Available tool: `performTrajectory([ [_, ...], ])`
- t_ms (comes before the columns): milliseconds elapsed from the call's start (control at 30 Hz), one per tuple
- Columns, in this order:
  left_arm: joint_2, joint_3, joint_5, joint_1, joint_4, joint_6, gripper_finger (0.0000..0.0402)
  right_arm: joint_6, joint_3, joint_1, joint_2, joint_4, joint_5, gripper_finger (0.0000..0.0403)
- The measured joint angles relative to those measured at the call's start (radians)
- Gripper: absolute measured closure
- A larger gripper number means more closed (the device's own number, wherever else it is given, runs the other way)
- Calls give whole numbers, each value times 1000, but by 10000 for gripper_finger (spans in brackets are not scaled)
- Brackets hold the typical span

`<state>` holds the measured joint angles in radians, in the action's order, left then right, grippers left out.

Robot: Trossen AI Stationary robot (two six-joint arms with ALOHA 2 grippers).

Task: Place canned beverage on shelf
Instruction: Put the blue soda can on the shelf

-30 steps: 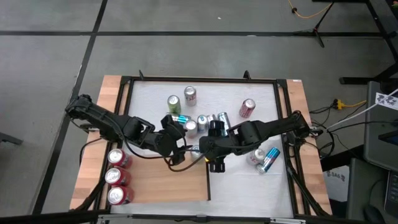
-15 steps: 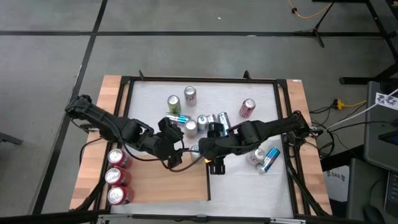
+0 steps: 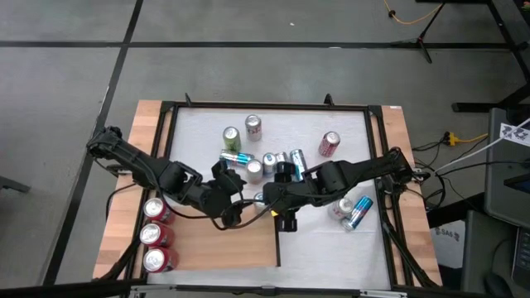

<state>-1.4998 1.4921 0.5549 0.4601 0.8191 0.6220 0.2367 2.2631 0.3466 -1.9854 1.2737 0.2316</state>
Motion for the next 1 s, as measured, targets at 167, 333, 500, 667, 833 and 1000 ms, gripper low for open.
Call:
performTrajectory([
  [167, 0, 0, 0, 16, -9, 0, 100, 2, 0, 0, 0, 21, 2, 132],
  [333, 0, 0, -37, 28, -40, -2, 100, 2, 0, 0, 0, 41, 4, 132],
  [500, 0, 0, -46, 34, -31, -3, 100, 2, 0, 0, 0, 65, 4, 132],
  [667, 2, 0, 14, 33, 39, 2, 100, 2, 0, 0, 0, 88, -15, 132],
  [833, 3, 0, 110, -1, 54, 3, 100, 2, 0, 0, 0, 85, -22, 132],
  [1000, -14, 0, 90, -41, 31, -3, 100, 9, 0, 0, 0, 63, -12, 132],
])
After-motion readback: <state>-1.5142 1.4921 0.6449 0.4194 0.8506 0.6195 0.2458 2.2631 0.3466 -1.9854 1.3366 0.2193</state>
